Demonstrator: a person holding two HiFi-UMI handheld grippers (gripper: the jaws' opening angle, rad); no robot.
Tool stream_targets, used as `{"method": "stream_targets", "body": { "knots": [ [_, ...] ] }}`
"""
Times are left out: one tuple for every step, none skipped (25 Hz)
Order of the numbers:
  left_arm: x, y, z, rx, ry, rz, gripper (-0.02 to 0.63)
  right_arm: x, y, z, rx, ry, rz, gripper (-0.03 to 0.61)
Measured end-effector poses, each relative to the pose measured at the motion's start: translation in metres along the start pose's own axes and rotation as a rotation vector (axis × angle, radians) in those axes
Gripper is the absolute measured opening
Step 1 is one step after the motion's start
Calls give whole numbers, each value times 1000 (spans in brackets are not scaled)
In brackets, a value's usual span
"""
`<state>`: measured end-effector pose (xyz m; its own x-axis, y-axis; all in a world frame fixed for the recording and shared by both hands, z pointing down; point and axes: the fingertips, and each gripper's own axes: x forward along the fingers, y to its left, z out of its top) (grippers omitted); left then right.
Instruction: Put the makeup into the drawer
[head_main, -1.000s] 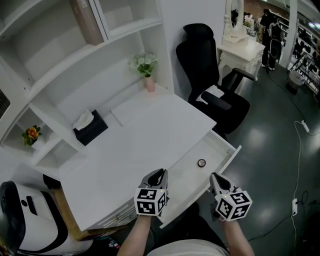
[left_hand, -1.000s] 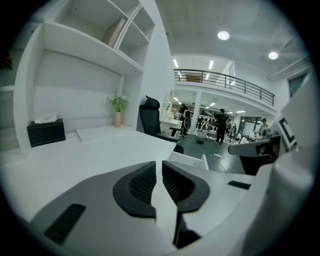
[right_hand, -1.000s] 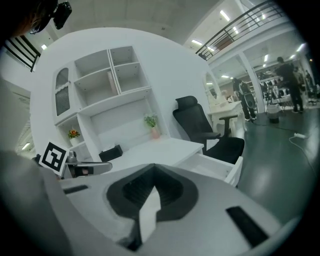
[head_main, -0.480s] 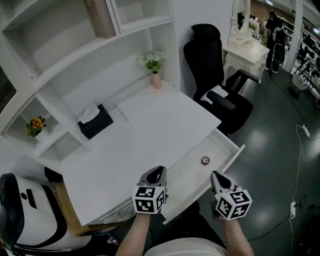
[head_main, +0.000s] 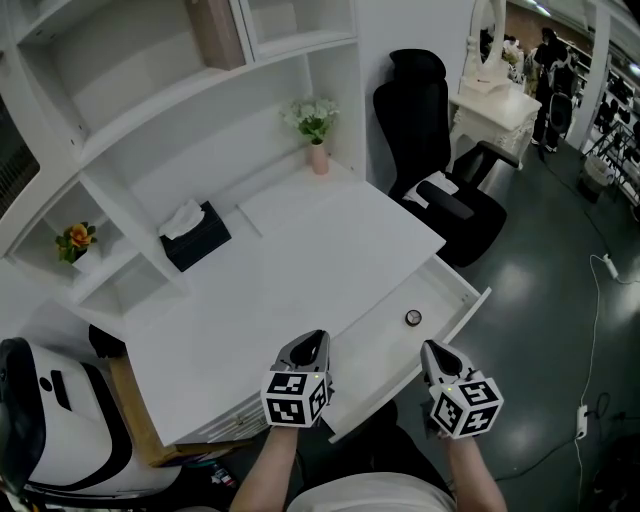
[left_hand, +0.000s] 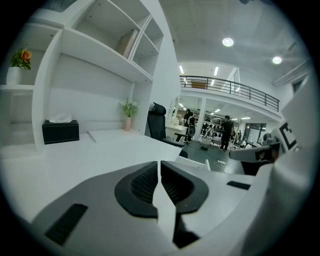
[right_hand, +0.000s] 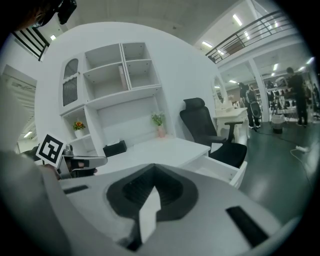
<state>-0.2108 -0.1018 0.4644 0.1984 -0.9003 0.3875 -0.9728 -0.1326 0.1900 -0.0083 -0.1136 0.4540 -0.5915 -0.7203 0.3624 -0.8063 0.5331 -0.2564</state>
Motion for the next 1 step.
{"method": "stream_targets", "body": {
  "knots": [
    [-2, 1, 0, -1, -1, 2, 20, -1, 1, -1, -1, 1, 0, 2]
  ]
}}
